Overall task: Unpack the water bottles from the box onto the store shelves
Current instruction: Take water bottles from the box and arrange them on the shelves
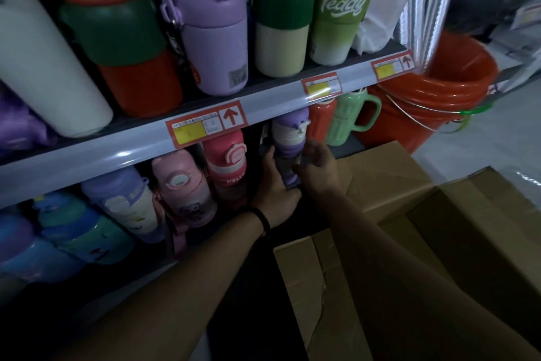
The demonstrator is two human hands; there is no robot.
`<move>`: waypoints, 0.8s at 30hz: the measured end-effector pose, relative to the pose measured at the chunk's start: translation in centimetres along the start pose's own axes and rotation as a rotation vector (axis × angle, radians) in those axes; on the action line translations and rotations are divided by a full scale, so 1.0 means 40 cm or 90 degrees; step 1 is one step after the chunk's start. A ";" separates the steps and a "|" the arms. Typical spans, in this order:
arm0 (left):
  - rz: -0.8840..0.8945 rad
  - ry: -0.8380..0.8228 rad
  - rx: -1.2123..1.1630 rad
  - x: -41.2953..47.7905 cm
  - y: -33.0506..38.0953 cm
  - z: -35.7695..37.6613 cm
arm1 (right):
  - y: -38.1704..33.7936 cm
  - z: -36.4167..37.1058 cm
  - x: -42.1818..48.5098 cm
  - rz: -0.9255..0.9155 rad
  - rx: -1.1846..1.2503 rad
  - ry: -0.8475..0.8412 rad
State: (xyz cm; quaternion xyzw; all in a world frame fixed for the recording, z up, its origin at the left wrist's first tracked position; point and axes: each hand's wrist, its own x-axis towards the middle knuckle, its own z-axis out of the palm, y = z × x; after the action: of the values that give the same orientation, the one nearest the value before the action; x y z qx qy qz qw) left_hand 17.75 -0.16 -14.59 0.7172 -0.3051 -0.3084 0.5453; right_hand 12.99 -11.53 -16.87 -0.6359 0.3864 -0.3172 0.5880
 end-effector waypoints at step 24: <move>-0.021 0.110 0.109 -0.039 -0.026 0.005 | 0.028 -0.004 -0.017 -0.041 -0.071 -0.083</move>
State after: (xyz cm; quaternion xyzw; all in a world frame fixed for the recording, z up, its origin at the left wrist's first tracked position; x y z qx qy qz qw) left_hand 16.71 1.15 -15.45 0.7900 -0.2701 -0.2273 0.5014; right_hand 12.38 -11.04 -17.95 -0.6990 0.3436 -0.2716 0.5653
